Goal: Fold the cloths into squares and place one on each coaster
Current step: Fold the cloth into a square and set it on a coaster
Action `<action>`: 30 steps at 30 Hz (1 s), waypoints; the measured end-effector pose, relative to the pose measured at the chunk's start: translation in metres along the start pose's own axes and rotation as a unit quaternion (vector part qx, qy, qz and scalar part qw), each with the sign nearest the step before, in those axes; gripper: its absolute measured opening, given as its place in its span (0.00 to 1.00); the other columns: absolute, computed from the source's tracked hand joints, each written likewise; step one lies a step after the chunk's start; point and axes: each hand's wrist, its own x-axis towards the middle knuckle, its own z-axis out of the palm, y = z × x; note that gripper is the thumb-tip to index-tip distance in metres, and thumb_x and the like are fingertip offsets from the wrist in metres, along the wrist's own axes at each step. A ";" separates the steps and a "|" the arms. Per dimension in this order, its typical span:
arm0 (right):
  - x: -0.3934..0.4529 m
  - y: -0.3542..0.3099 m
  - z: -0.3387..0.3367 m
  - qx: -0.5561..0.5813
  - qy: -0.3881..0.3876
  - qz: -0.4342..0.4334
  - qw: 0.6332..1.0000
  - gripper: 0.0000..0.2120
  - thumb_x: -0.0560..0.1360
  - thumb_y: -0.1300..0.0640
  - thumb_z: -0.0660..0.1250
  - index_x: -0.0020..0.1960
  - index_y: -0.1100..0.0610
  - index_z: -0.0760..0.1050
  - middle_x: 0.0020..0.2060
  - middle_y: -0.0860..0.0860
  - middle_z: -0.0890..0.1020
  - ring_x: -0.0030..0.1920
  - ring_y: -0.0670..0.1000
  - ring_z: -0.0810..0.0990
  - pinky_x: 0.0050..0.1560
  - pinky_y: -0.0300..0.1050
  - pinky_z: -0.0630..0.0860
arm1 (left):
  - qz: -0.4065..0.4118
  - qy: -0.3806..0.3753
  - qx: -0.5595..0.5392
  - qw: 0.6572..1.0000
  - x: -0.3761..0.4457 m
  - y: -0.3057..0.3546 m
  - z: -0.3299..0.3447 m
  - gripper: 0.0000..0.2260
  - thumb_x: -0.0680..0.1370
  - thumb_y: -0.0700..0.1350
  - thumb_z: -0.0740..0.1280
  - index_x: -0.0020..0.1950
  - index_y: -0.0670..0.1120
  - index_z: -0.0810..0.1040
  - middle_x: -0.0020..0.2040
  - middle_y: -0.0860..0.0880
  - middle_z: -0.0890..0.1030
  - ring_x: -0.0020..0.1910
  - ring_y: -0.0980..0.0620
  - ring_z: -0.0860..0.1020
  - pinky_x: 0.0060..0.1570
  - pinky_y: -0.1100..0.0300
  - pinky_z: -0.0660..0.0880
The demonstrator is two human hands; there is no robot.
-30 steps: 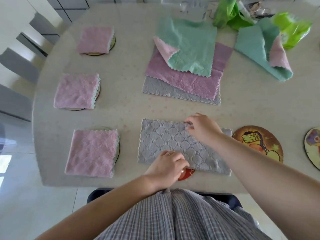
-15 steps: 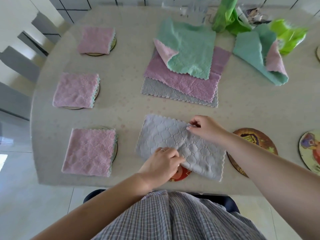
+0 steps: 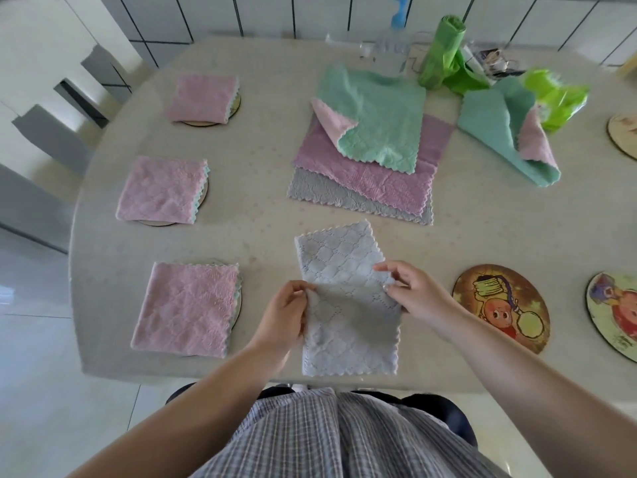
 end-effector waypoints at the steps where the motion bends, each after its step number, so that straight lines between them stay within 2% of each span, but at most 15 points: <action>1: -0.002 0.001 0.004 -0.006 0.000 0.003 1.000 0.17 0.77 0.62 0.61 0.56 0.40 0.72 0.53 0.56 0.78 0.40 0.57 0.77 0.42 0.43 0.69 | -0.032 -0.004 -0.057 0.998 0.001 -0.002 0.001 0.13 0.82 0.41 0.53 0.48 0.49 0.77 0.41 0.44 0.75 0.39 0.47 0.72 0.39 0.53 0.66; 4: -0.007 0.005 0.014 -0.004 -0.003 0.025 1.000 0.21 0.78 0.61 0.60 0.68 0.45 0.68 0.68 0.52 0.71 0.41 0.42 0.76 0.43 0.39 0.70 | -0.037 -0.052 -0.039 0.997 0.000 -0.011 -0.001 0.10 0.81 0.48 0.58 0.59 0.56 0.75 0.48 0.44 0.75 0.45 0.46 0.71 0.45 0.51 0.65; 6: -0.011 0.007 0.019 0.000 -0.008 0.039 0.999 0.24 0.77 0.59 0.62 0.70 0.44 0.64 0.70 0.45 0.66 0.49 0.47 0.77 0.43 0.40 0.71 | -0.015 -0.075 0.056 0.996 0.001 -0.018 -0.005 0.18 0.80 0.48 0.61 0.69 0.59 0.65 0.54 0.43 0.75 0.45 0.43 0.73 0.44 0.52 0.68; 8: -0.016 0.010 0.020 0.001 -0.013 0.042 0.999 0.26 0.77 0.57 0.63 0.71 0.41 0.61 0.70 0.43 0.66 0.50 0.48 0.76 0.48 0.42 0.71 | 0.002 -0.085 0.121 0.989 -0.001 -0.019 -0.007 0.26 0.80 0.43 0.60 0.73 0.60 0.56 0.61 0.46 0.74 0.44 0.47 0.76 0.41 0.55 0.72; 10: -0.021 0.015 0.021 -0.008 -0.015 0.036 0.999 0.28 0.77 0.56 0.63 0.73 0.41 0.58 0.73 0.41 0.60 0.64 0.46 0.70 0.62 0.45 0.67 | 0.024 -0.095 0.166 0.981 -0.006 -0.020 -0.009 0.30 0.80 0.40 0.59 0.74 0.61 0.49 0.52 0.48 0.75 0.35 0.51 0.72 0.38 0.56 0.71; 13: -0.031 0.017 0.021 -0.021 -0.012 0.013 1.000 0.29 0.77 0.56 0.64 0.73 0.40 0.57 0.72 0.39 0.59 0.71 0.46 0.61 0.69 0.45 0.62 | 0.072 -0.114 0.247 0.960 -0.009 -0.027 -0.015 0.34 0.80 0.41 0.59 0.71 0.69 0.42 0.47 0.45 0.74 0.40 0.38 0.76 0.42 0.47 0.75; 15: -0.038 0.018 0.023 -0.035 -0.009 0.002 0.999 0.28 0.77 0.58 0.63 0.72 0.41 0.59 0.67 0.36 0.63 0.66 0.49 0.70 0.60 0.35 0.69 | 0.095 -0.122 0.265 0.952 -0.013 -0.030 -0.018 0.34 0.79 0.41 0.60 0.68 0.74 0.45 0.47 0.49 0.74 0.47 0.35 0.77 0.47 0.39 0.75; 17: -0.040 0.020 0.024 -0.039 0.005 -0.003 0.999 0.23 0.78 0.59 0.62 0.70 0.42 0.64 0.56 0.38 0.73 0.49 0.49 0.78 0.45 0.31 0.71 | 0.110 -0.119 0.255 0.953 -0.013 -0.031 -0.020 0.33 0.79 0.39 0.60 0.66 0.75 0.53 0.46 0.55 0.73 0.44 0.37 0.78 0.49 0.37 0.75; 19: -0.041 0.024 0.026 -0.020 0.025 0.001 1.000 0.18 0.79 0.58 0.60 0.66 0.43 0.71 0.35 0.45 0.72 0.31 0.48 0.69 0.33 0.35 0.65 | 0.100 -0.115 0.227 0.962 -0.016 -0.025 -0.019 0.28 0.78 0.37 0.59 0.65 0.70 0.63 0.54 0.53 0.77 0.45 0.41 0.79 0.49 0.42 0.78; 20: -0.041 0.027 0.027 -0.005 0.033 0.011 0.999 0.16 0.79 0.59 0.59 0.63 0.44 0.74 0.31 0.46 0.70 0.28 0.47 0.65 0.31 0.37 0.63 | 0.076 -0.118 0.198 0.970 -0.017 -0.023 -0.018 0.24 0.79 0.37 0.58 0.64 0.65 0.67 0.56 0.52 0.77 0.46 0.48 0.80 0.47 0.49 0.80; 22: -0.043 0.034 0.030 0.037 0.044 0.048 0.997 0.15 0.80 0.61 0.57 0.58 0.47 0.77 0.26 0.42 0.70 0.24 0.42 0.65 0.33 0.36 0.65 | -0.012 -0.122 0.115 0.986 -0.020 -0.020 -0.018 0.18 0.80 0.36 0.56 0.64 0.55 0.72 0.51 0.51 0.79 0.39 0.57 0.79 0.36 0.59 0.79; 24: -0.047 0.038 0.033 0.083 0.039 0.095 0.991 0.18 0.80 0.64 0.54 0.57 0.49 0.78 0.28 0.40 0.73 0.26 0.40 0.70 0.38 0.38 0.70 | -0.110 -0.122 0.014 0.986 -0.020 -0.020 -0.019 0.16 0.80 0.36 0.55 0.63 0.48 0.74 0.43 0.48 0.80 0.37 0.54 0.79 0.34 0.57 0.78; 26: -0.052 0.042 0.036 0.112 0.024 0.121 0.986 0.21 0.78 0.68 0.52 0.59 0.50 0.77 0.35 0.44 0.77 0.28 0.42 0.73 0.39 0.39 0.73 | -0.164 -0.135 -0.066 0.975 -0.018 -0.021 -0.024 0.16 0.80 0.34 0.53 0.61 0.46 0.75 0.37 0.48 0.78 0.30 0.54 0.76 0.28 0.60 0.77; 28: -0.056 0.048 0.039 0.109 0.018 0.112 0.988 0.24 0.76 0.72 0.54 0.59 0.49 0.76 0.43 0.44 0.81 0.34 0.41 0.78 0.41 0.37 0.75 | -0.161 -0.155 -0.061 0.973 -0.018 -0.023 -0.028 0.18 0.79 0.32 0.54 0.63 0.46 0.75 0.39 0.47 0.76 0.28 0.55 0.72 0.26 0.65 0.74; 30: -0.058 0.056 0.040 0.078 0.029 0.082 0.993 0.26 0.75 0.72 0.58 0.56 0.43 0.77 0.51 0.44 0.82 0.45 0.41 0.81 0.51 0.38 0.76 | -0.134 -0.157 -0.039 0.978 -0.018 -0.026 -0.028 0.17 0.78 0.32 0.58 0.62 0.47 0.74 0.42 0.47 0.79 0.31 0.55 0.76 0.31 0.64 0.77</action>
